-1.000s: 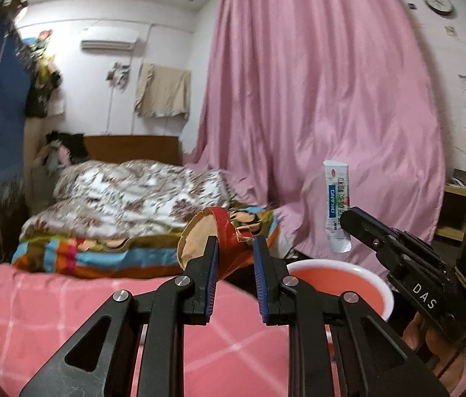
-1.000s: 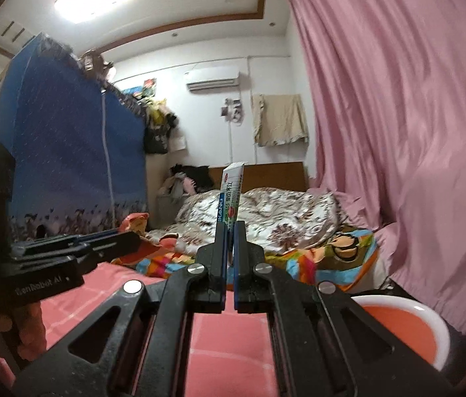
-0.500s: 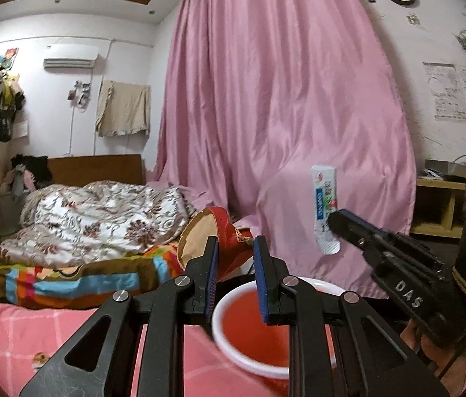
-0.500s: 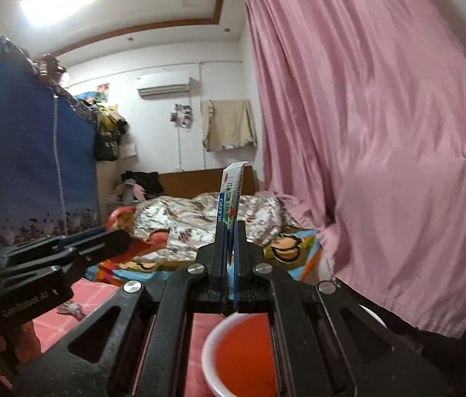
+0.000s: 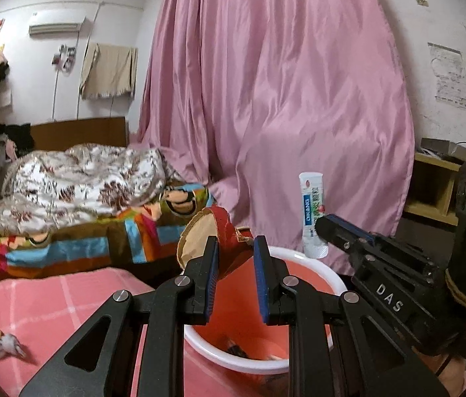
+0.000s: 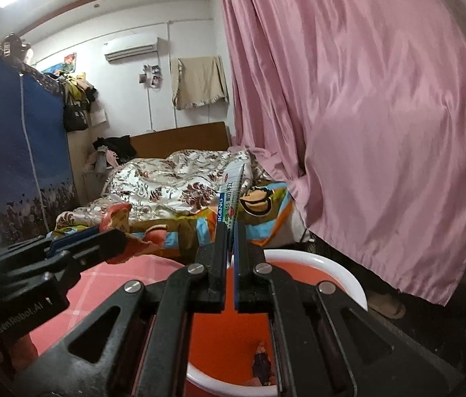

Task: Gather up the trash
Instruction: 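Carry the toothpaste tube and red piece over the orange bucket with both tools, then open both tools to drop the tube and red piece into the bucket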

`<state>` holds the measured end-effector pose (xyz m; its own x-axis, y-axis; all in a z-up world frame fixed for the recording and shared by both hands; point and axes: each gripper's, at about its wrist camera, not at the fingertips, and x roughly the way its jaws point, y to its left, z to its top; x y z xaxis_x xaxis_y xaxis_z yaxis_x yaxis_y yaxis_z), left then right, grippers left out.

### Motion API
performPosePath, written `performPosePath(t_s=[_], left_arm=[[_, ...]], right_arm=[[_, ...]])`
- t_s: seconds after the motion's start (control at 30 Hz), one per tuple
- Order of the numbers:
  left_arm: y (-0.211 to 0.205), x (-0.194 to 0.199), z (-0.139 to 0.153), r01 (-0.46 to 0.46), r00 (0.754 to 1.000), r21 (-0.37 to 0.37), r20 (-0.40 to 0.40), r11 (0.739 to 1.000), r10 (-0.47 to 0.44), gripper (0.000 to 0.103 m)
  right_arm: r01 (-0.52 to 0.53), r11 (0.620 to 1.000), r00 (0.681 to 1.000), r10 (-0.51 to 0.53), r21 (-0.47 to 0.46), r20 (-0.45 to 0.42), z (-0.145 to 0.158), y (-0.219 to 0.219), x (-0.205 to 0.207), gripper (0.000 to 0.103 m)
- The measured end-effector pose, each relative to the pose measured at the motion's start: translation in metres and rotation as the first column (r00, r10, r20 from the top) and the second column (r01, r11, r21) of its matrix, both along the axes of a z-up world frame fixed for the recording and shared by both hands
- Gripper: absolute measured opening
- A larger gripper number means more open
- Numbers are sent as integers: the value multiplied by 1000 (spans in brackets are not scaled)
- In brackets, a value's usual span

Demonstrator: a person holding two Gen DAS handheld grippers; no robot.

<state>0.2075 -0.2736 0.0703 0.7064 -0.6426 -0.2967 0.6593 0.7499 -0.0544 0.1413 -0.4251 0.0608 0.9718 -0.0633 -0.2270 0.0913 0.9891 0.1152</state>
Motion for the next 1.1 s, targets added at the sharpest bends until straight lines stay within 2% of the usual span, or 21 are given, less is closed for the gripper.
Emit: performPosePath(t_s=[0.37, 0.5, 0.87, 1.0, 1.1], left_arm=[[-17, 16, -23, 36, 994, 65, -108, 997, -29, 18], [-20, 21, -28, 43, 988, 61, -150, 997, -33, 18], [-28, 36, -44, 50, 969, 103, -246, 993, -23, 19], [-24, 39, -46, 50, 964, 81, -264, 995, -27, 37], [-19, 41, -44, 42, 960, 58, -278, 997, -24, 37]], right_arm=[[25, 998, 991, -16, 63, -131, -20, -21, 21, 10], [28, 995, 984, -11, 92, -180, -28, -27, 28, 10], [46, 991, 969, -13, 127, -248, -40, -36, 35, 11], [49, 990, 966, -14, 131, -260, -42, -37, 37, 11], [50, 989, 964, -12, 137, -266, -43, -38, 37, 12]])
